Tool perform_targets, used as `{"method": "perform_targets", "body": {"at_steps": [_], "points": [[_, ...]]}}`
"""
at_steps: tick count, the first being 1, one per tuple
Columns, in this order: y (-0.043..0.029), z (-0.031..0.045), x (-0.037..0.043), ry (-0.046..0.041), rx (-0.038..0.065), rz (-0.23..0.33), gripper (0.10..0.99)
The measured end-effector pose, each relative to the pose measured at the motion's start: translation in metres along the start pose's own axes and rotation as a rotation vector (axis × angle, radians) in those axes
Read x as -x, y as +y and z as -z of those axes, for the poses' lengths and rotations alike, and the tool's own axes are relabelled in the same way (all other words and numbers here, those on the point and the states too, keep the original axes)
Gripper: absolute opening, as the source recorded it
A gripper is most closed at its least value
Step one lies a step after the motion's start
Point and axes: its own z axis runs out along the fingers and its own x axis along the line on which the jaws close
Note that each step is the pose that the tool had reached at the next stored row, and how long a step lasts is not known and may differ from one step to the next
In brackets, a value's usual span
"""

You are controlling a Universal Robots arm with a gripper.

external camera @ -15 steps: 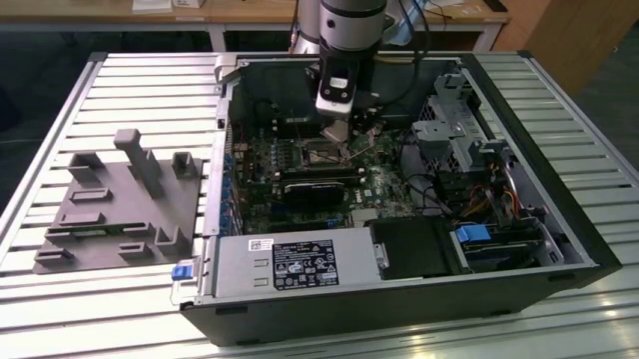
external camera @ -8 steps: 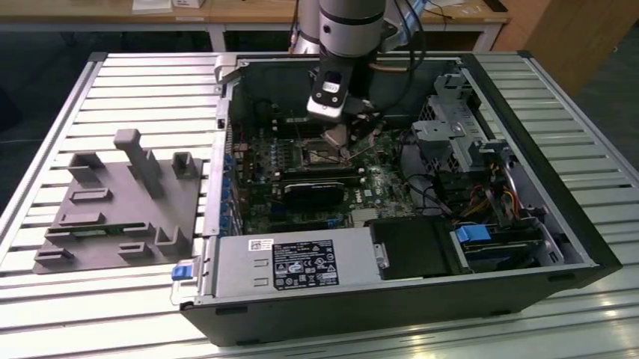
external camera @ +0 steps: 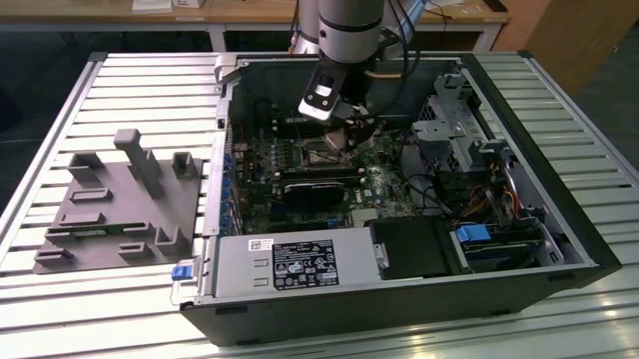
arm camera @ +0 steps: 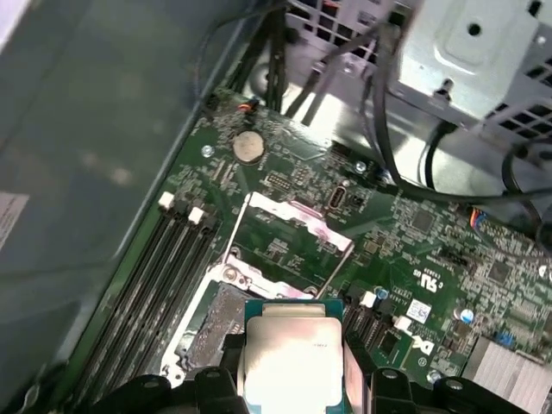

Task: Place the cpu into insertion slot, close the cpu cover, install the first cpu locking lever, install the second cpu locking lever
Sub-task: 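Place the cpu into insertion slot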

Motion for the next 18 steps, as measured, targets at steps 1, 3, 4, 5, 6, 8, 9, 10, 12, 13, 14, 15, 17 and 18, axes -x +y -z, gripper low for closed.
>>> {"method": "perform_targets", "body": {"at_steps": [1,3,4,5,6,8,9,10,12,13,14,15,17,18], "points": [[-0.0002,-0.0007,-0.0001,-0.0011,0.000,-0.013,0.537],[-0.0005,-0.0022,-0.0004,-0.0034,0.001,-0.039,0.537],[-0.0007,-0.0030,-0.0006,-0.0044,0.001,-0.053,0.537],[-0.0009,-0.0037,-0.0007,-0.0055,0.001,-0.066,0.537],[-0.0012,-0.0043,-0.0010,-0.0065,0.001,-0.078,0.537],[-0.0023,-0.0055,-0.0019,-0.0082,0.002,-0.097,0.537],[-0.0028,-0.0061,-0.0023,-0.0090,0.002,-0.106,0.537],[-0.0032,-0.0068,-0.0027,-0.0097,0.002,-0.115,0.537],[-0.0039,-0.0081,-0.0033,-0.0112,0.002,-0.134,0.537],[-0.0042,-0.0088,-0.0036,-0.0119,0.003,-0.142,0.537],[-0.0043,-0.0095,-0.0041,-0.0125,0.003,-0.149,0.537],[-0.0043,-0.0101,-0.0048,-0.0130,0.003,-0.153,0.537],[-0.0041,-0.0115,-0.0062,-0.0137,0.003,-0.163,0.537],[-0.0041,-0.0121,-0.0068,-0.0141,0.003,-0.169,0.537]]}}
